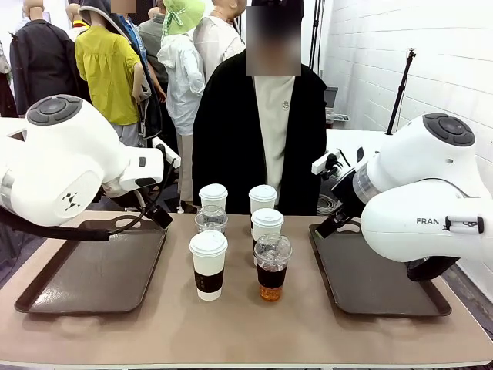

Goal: Distribute the coffee onto the tray.
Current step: Pick up one iced Americano and place it on the right Handle tray.

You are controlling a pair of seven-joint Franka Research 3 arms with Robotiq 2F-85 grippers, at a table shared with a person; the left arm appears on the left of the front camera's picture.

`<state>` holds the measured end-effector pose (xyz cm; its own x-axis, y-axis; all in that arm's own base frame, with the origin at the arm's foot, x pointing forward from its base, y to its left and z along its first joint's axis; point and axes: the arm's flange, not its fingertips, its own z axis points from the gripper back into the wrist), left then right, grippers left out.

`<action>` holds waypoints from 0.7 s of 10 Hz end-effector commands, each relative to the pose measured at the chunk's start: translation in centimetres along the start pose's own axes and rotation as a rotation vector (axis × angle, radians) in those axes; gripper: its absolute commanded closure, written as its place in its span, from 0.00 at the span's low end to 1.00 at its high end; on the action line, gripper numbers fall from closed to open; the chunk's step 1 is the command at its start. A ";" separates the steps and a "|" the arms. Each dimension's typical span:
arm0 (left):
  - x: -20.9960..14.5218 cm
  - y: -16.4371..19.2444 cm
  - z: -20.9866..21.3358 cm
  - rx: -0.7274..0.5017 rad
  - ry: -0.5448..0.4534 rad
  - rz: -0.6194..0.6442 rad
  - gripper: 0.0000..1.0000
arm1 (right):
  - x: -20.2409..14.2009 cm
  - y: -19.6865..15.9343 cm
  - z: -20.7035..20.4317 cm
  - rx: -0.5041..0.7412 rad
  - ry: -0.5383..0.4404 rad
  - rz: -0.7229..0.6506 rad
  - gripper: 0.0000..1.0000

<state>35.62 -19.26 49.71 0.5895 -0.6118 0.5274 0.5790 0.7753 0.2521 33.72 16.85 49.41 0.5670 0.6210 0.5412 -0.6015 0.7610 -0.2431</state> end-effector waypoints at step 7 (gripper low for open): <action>-1.9 2.7 4.3 -0.220 -0.054 -0.156 0.00 | -3.9 -2.6 3.9 0.216 -0.148 0.179 0.00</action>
<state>34.23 -16.40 52.72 0.4844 -0.7130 0.5069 0.7524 0.6352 0.1744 32.68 13.26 52.68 0.3892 0.7028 0.5956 -0.7699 0.6031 -0.2086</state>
